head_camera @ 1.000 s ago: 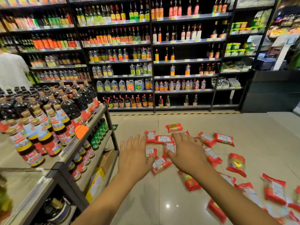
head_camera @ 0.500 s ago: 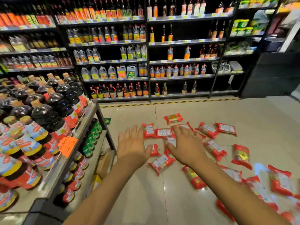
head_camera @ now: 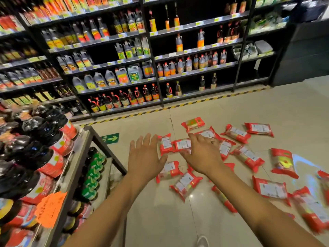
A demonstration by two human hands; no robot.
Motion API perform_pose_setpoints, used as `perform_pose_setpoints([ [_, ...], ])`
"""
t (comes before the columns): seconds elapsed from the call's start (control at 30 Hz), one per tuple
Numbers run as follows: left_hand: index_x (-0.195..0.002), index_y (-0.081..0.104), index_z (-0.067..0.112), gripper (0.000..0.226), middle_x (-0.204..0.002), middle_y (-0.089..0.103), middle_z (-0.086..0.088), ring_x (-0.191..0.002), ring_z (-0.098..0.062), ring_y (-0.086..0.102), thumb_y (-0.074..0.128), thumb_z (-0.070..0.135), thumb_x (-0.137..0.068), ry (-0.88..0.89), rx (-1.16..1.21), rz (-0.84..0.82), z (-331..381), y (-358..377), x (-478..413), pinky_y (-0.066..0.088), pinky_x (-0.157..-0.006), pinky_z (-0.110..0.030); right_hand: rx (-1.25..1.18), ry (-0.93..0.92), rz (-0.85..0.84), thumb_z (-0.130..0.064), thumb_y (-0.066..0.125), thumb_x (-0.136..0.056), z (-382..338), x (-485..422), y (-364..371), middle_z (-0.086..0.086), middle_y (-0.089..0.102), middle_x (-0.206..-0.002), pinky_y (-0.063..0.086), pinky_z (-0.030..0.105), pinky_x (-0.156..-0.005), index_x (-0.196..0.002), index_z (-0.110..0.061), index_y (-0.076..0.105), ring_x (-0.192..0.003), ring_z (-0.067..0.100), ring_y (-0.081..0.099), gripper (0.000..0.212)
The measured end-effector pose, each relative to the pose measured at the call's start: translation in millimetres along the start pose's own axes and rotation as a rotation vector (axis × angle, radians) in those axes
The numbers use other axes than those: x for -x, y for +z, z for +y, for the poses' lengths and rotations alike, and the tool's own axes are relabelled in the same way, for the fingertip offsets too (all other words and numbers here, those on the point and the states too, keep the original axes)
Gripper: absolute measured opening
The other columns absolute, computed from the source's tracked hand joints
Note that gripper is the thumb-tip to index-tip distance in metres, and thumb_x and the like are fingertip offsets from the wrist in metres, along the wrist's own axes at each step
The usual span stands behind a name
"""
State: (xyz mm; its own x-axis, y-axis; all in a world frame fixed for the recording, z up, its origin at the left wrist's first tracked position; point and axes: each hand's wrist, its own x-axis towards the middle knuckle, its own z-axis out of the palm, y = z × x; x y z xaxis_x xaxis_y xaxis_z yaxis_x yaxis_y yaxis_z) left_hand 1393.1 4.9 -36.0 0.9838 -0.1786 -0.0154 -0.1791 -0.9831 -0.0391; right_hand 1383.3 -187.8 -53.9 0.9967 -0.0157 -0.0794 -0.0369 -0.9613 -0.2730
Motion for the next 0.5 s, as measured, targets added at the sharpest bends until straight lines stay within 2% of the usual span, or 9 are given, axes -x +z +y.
perform_pose_setpoints([
  [0.23,-0.163,0.02,0.018,0.079,-0.169,0.025,-0.008,-0.154,-0.033,0.023,0.045,0.059,-0.101,0.061,-0.047,-0.076,1,23,-104,0.017,-0.126,-0.05,-0.066,0.064,-0.05,-0.058,0.046,-0.099,19,-101,6,0.009,0.042,-0.155,0.031,0.045,-0.111,-0.154,-0.018,0.03,-0.142,0.032,0.039,0.07],
  [0.5,-0.164,0.018,0.016,0.081,-0.17,0.02,-0.009,-0.155,-0.031,0.021,0.044,0.06,-0.101,0.162,-0.062,-0.198,-10,66,-199,0.017,-0.126,-0.047,-0.124,0.211,-0.115,-0.063,0.041,-0.099,38,-175,41,0.01,0.034,-0.162,0.028,0.049,-0.116,-0.159,-0.02,0.022,-0.146,0.032,0.034,0.076],
])
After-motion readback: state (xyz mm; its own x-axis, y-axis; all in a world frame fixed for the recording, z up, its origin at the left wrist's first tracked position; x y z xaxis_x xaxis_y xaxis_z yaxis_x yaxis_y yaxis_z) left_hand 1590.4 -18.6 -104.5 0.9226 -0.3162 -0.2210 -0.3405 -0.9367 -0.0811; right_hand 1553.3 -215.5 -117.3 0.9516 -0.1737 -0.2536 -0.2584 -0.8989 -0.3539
